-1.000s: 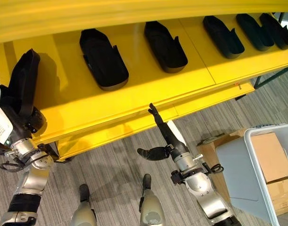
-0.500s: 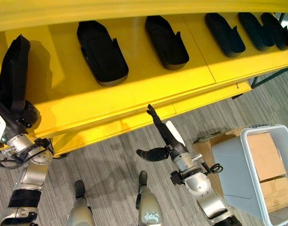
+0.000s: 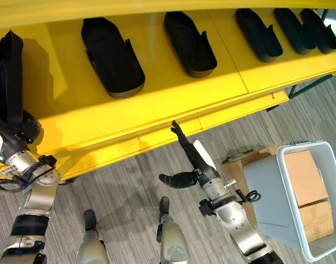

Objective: Move parts from the plastic box to the shelf.

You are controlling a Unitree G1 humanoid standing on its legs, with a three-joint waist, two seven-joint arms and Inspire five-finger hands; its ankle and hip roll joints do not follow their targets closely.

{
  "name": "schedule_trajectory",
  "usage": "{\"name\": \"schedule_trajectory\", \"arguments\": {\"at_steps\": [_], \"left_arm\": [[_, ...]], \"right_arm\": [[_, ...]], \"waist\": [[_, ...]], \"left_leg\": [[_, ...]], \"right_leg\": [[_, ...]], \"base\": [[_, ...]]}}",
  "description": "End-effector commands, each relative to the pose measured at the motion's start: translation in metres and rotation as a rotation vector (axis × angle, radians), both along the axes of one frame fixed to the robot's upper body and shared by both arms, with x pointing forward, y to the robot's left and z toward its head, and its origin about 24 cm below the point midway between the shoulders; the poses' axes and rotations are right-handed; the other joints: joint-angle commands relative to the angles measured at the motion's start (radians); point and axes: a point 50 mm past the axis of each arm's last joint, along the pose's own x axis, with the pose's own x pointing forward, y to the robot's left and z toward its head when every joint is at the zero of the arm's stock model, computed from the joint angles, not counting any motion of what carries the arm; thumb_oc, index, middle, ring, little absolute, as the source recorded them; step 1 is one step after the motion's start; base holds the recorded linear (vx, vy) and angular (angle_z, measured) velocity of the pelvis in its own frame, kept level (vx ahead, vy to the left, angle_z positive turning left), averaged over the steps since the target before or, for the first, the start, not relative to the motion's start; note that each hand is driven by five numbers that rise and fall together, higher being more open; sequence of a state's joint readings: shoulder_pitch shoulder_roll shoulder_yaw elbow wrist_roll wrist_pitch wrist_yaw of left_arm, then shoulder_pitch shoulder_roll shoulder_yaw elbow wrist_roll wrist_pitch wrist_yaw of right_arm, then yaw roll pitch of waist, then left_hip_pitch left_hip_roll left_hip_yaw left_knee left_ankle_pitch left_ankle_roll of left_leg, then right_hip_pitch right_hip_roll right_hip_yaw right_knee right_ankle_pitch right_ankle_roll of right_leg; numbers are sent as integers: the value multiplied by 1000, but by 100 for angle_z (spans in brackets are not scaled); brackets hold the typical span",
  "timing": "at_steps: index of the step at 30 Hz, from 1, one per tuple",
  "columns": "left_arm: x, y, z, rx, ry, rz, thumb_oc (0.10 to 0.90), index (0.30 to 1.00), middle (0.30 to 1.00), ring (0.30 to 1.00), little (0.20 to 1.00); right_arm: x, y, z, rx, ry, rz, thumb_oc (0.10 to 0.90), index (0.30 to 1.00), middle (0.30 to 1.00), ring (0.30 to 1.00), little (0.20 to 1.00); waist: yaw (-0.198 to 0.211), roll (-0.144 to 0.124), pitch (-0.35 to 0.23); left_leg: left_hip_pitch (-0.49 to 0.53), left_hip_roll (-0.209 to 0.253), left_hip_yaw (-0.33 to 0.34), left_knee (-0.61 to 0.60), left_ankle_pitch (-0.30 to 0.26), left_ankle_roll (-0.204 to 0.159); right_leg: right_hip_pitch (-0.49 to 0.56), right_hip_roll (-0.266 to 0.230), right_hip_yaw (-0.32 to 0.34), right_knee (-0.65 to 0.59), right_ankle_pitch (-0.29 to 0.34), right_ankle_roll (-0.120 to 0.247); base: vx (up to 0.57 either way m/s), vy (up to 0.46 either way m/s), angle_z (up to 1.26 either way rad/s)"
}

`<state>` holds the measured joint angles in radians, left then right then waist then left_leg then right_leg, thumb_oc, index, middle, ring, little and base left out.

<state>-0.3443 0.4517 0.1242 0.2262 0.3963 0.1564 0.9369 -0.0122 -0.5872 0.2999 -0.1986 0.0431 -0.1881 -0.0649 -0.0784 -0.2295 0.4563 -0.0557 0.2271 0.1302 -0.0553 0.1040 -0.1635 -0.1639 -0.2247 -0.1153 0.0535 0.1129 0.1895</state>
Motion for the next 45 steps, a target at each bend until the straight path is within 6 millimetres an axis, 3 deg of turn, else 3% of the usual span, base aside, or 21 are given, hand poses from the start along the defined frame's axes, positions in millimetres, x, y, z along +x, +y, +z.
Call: {"name": "schedule_trajectory", "arguments": {"at_steps": [1,7,8,9,10,25,34,45], "left_arm": [[0,12,52,122,-200,49,400,300,300,300,300],[1,13,49,115,-183,46,400,300,300,300,300],[2,11,48,113,-172,31,561,525,525,525,525],[2,10,48,114,-170,23,835,909,909,909,909],[3,9,48,118,-167,19,900,1000,1000,1000,1000],[3,6,54,191,-130,-22,900,1000,1000,1000,1000],[-12,6,74,285,-171,-29,900,1000,1000,1000,1000],[-20,-5,82,308,-203,-114,900,1000,1000,1000,1000]], "right_arm": [[-8,14,54,120,-270,111,900,1000,1000,1000,1000],[-8,14,55,118,-271,111,900,1000,1000,1000,1000],[-8,14,56,120,-272,113,900,1000,1000,1000,1000],[-8,14,56,119,-271,113,900,1000,1000,1000,1000],[-9,14,56,117,-272,116,900,1000,1000,1000,1000],[-8,11,56,110,-268,109,900,1000,1000,1000,1000],[-8,5,55,93,-260,78,900,1000,1000,1000,1000],[-7,0,55,84,-250,52,900,1000,1000,1000,1000]], "waist": [[-5,-35,-74],[-5,-35,-73],[-7,-35,-68],[-6,-35,-66],[-6,-35,-64],[-5,-27,-56],[5,-1,-63],[6,28,-81]], "left_leg": [[46,41,22,42,-61,14],[45,40,21,43,-62,15],[45,40,19,45,-63,16],[46,40,19,46,-63,16],[46,40,19,46,-63,16],[52,37,17,53,-68,17],[51,35,8,54,-71,19],[46,29,0,60,-76,23]], "right_leg": [[-91,-35,11,195,-99,4],[-91,-35,12,197,-100,4],[-91,-35,13,199,-101,3],[-90,-35,13,200,-101,2],[-89,-35,14,201,-101,2],[-81,-36,16,206,-103,3],[-71,-38,9,203,-105,1],[-62,-42,4,198,-104,1]], "base": [[0,0,0],[0,0,0],[0,0,0],[0,0,0],[0,0,0],[0,0,0],[0,0,0],[0,0,0]]}}
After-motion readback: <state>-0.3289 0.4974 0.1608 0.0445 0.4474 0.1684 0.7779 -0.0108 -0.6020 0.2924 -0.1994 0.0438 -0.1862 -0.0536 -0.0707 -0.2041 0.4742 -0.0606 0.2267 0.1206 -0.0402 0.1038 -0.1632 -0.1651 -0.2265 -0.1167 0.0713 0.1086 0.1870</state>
